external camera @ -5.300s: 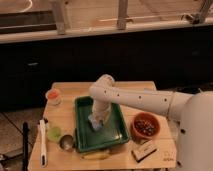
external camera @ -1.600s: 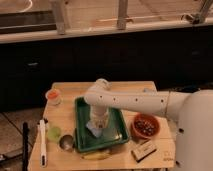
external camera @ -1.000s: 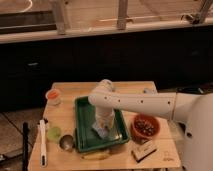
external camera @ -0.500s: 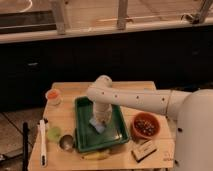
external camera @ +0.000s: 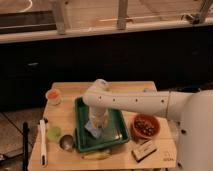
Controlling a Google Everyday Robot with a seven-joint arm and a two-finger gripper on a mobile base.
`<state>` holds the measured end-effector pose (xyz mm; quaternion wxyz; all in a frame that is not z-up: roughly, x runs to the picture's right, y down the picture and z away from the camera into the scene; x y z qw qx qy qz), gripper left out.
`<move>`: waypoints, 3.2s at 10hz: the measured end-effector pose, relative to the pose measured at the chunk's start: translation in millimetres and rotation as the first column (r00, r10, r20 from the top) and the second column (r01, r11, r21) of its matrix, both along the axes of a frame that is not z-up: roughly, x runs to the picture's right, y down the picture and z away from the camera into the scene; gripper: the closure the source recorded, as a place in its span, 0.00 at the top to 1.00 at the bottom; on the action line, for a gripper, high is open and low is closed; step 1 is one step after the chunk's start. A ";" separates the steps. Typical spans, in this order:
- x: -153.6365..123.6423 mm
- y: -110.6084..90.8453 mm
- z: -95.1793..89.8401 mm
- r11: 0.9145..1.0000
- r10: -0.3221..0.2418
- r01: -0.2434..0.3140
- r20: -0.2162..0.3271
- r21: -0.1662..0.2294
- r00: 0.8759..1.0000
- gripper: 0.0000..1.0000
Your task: Wipe tray with sponge
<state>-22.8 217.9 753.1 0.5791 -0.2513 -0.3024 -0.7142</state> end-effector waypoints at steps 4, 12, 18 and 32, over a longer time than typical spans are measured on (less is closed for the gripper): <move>33.7 -5.2 2.2 1.000 0.024 -0.024 -0.065 0.007 0.998 0.03; -20.2 -22.2 15.2 0.999 -0.035 0.033 0.078 0.025 0.996 0.03; 22.2 4.6 -3.5 1.000 0.000 0.000 0.059 0.001 0.998 0.03; -4.0 -29.0 24.1 0.999 0.014 -0.022 0.152 0.047 0.988 0.03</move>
